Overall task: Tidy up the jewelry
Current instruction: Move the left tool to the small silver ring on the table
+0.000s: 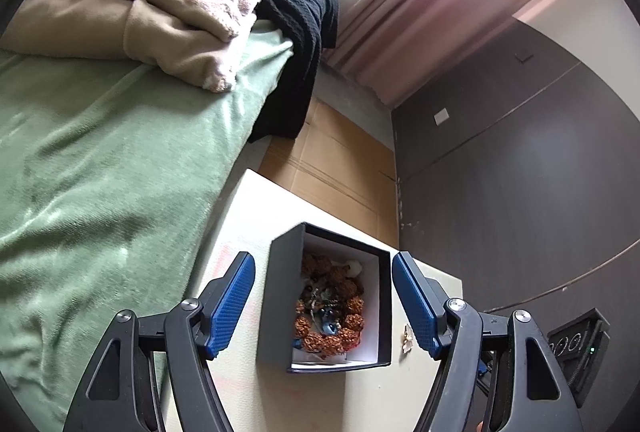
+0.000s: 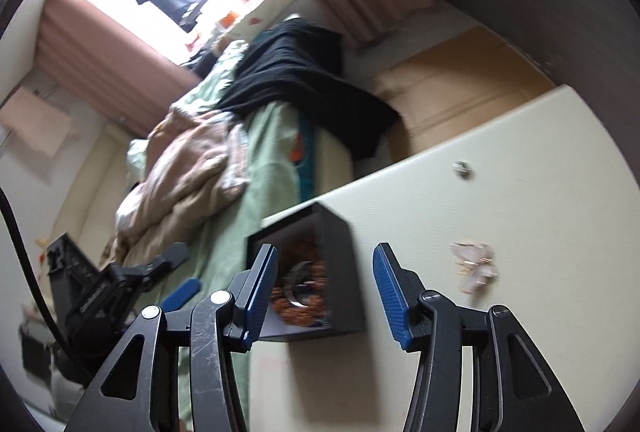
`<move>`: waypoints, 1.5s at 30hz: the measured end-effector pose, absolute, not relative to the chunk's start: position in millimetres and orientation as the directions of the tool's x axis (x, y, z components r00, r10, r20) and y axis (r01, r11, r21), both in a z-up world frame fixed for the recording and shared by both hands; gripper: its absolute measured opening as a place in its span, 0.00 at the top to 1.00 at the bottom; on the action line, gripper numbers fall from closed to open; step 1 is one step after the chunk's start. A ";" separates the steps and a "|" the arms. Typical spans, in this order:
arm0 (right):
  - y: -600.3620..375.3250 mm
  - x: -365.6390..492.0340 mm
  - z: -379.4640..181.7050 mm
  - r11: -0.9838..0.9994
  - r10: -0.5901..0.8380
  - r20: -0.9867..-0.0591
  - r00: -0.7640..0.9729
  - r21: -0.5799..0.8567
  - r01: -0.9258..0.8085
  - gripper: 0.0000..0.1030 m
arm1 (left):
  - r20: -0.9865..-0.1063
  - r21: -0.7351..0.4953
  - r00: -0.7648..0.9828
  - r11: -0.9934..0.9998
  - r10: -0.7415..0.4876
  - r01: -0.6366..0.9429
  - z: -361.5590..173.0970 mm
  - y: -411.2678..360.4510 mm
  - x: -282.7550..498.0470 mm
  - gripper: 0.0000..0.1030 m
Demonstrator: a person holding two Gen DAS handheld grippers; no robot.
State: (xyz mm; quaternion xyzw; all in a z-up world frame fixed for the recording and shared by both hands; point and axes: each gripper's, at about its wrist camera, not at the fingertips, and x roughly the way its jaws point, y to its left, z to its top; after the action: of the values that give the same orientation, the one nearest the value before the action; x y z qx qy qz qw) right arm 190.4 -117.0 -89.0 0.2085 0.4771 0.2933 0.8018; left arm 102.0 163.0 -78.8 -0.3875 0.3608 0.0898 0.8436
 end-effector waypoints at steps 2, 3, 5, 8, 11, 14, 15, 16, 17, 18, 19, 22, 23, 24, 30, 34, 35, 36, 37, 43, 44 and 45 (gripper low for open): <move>-127.5 191.4 -92.3 0.760 0.645 -0.663 0.380 0.605 -0.236 0.51 | -0.691 -0.560 0.713 0.711 -0.118 -0.426 -78.1 153.8 105.5 0.30; -130.7 191.8 -92.3 0.767 0.637 -0.669 0.384 0.599 -0.230 0.51 | -0.700 -0.540 0.706 0.726 -0.105 -0.427 -77.7 149.8 107.3 0.30; -139.0 192.4 -90.9 0.785 0.615 -0.685 0.391 0.578 -0.223 0.51 | -0.718 -0.489 0.692 0.760 -0.073 -0.428 -76.9 139.9 111.4 0.30; -153.7 193.6 -89.2 0.797 0.598 -0.691 0.406 0.566 -0.210 0.51 | -0.726 -0.446 0.686 0.790 -0.045 -0.420 -75.6 128.1 115.0 0.30; -171.4 195.2 -87.5 0.807 0.581 -0.696 0.422 0.559 -0.190 0.51 | -0.721 -0.421 0.692 0.813 -0.032 -0.402 -72.8 113.1 117.9 0.30; -187.1 198.2 -85.7 0.822 0.560 -0.706 0.433 0.541 -0.180 0.51 | -0.723 -0.398 0.690 0.836 -0.033 -0.377 -72.1 95.9 125.8 0.30; -191.6 197.9 -84.4 0.824 0.555 -0.707 0.438 0.537 -0.179 0.51 | -0.725 -0.387 0.688 0.845 -0.033 -0.368 -72.1 90.2 129.2 0.30; -196.9 198.3 -83.6 0.828 0.550 -0.708 0.444 0.532 -0.178 0.51 | -0.729 -0.374 0.683 0.856 -0.034 -0.357 -72.1 83.0 133.3 0.30; -202.6 199.1 -83.8 0.831 0.544 -0.709 0.448 0.528 -0.174 0.51 | -0.735 -0.360 0.677 0.866 -0.034 -0.347 -71.9 76.1 137.8 0.30; -206.8 200.9 -84.8 0.834 0.539 -0.712 0.449 0.526 -0.166 0.50 | -0.740 -0.347 0.672 0.877 -0.039 -0.331 -70.6 69.9 142.3 0.30; -212.0 203.1 -86.2 0.839 0.529 -0.719 0.451 0.522 -0.153 0.47 | -0.741 -0.340 0.670 0.886 -0.046 -0.315 -68.6 65.6 145.2 0.30; -222.9 209.7 -87.6 0.879 0.459 -0.751 0.474 0.461 -0.122 0.40 | -0.742 -0.309 0.669 0.909 -0.047 -0.278 -59.8 53.5 151.5 0.30; -225.6 211.9 -87.5 0.888 0.441 -0.758 0.480 0.446 -0.113 0.39 | -0.742 -0.304 0.668 0.913 -0.049 -0.271 -57.7 51.3 152.5 0.30; -228.5 213.1 -87.2 0.891 0.435 -0.760 0.483 0.443 -0.105 0.35 | -0.742 -0.297 0.669 0.919 -0.051 -0.259 -55.0 48.7 153.9 0.27; -237.3 218.3 -85.7 0.882 0.438 -0.752 0.493 0.464 -0.075 0.12 | -0.746 -0.249 0.664 0.945 -0.049 -0.210 -41.0 30.8 165.0 0.15; -238.0 219.7 -85.5 0.872 0.455 -0.747 0.486 0.484 -0.073 0.05 | -0.761 -0.208 0.648 0.961 -0.042 -0.182 -37.7 18.9 175.2 0.15; -238.7 219.5 -85.2 0.872 0.454 -0.747 0.486 0.484 -0.073 0.02 | -0.764 -0.198 0.645 0.964 -0.039 -0.176 -37.1 15.6 177.9 0.15; -238.3 219.5 -85.4 0.871 0.456 -0.745 0.487 0.487 -0.071 0.00 | -0.765 -0.191 0.643 0.966 -0.037 -0.172 -36.8 13.5 179.9 0.15; -239.4 219.8 -85.5 0.868 0.460 -0.742 0.488 0.493 -0.068 0.00 | -0.768 -0.184 0.639 0.969 -0.035 -0.168 -36.6 10.6 182.9 0.15; -245.8 224.2 -86.5 0.868 0.459 -0.741 0.491 0.491 -0.070 0.00 | -0.787 -0.145 0.616 0.979 -0.025 -0.146 -39.8 -4.1 200.4 0.15; -247.7 225.4 -87.0 0.868 0.457 -0.741 0.492 0.491 -0.067 0.00 | -0.791 -0.138 0.611 0.980 -0.023 -0.142 -41.1 -6.3 204.0 0.15; -249.6 225.8 -87.5 0.867 0.457 -0.741 0.492 0.494 -0.062 0.00 | -0.795 -0.135 0.607 0.981 -0.023 -0.139 -42.3 -8.0 206.9 0.15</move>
State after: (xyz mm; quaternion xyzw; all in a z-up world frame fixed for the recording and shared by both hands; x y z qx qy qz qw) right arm 225.8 -249.6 -87.5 0.2058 0.4794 0.1546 0.8390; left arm 206.9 -8.0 -42.3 -0.0916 0.4422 0.0326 0.8916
